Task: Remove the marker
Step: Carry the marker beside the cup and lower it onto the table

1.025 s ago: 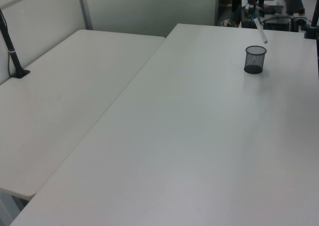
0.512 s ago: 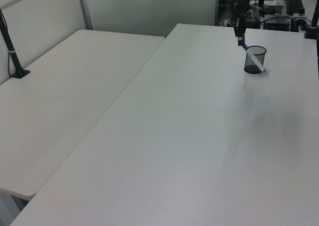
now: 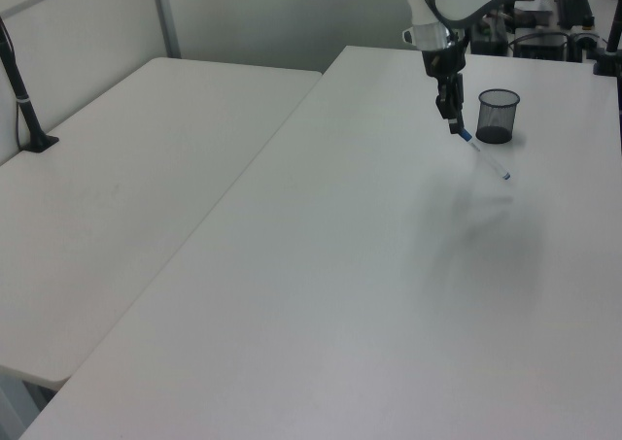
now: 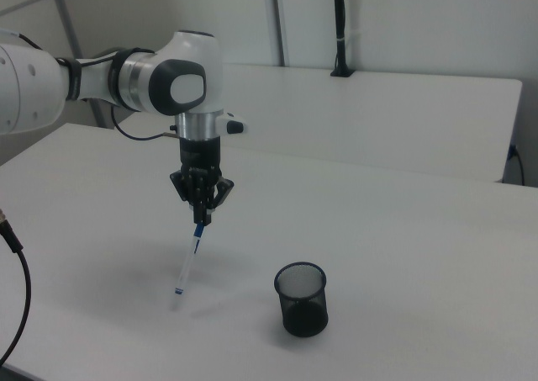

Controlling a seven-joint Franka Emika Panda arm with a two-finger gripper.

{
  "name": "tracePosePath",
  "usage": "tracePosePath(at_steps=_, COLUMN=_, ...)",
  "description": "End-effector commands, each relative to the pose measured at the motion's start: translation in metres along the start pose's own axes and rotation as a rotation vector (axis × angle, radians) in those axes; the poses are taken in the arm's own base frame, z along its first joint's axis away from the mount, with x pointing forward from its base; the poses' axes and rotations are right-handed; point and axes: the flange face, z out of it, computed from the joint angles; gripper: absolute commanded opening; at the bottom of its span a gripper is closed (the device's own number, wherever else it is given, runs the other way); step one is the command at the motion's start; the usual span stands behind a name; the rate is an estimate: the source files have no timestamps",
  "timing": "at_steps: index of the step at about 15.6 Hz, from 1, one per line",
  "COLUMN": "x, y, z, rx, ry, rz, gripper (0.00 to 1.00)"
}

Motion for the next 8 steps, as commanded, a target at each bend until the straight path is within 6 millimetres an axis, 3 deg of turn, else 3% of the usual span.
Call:
tracePosePath(at_steps=1, x=0.004, y=-0.0082, z=0.0145, rx=-0.024, ry=0.018, rz=0.028, gripper=0.02)
tracePosePath(at_steps=8, x=0.0092, y=-0.0172, z=0.0233, rx=-0.038, ry=0.02, rz=0.031, gripper=0.35)
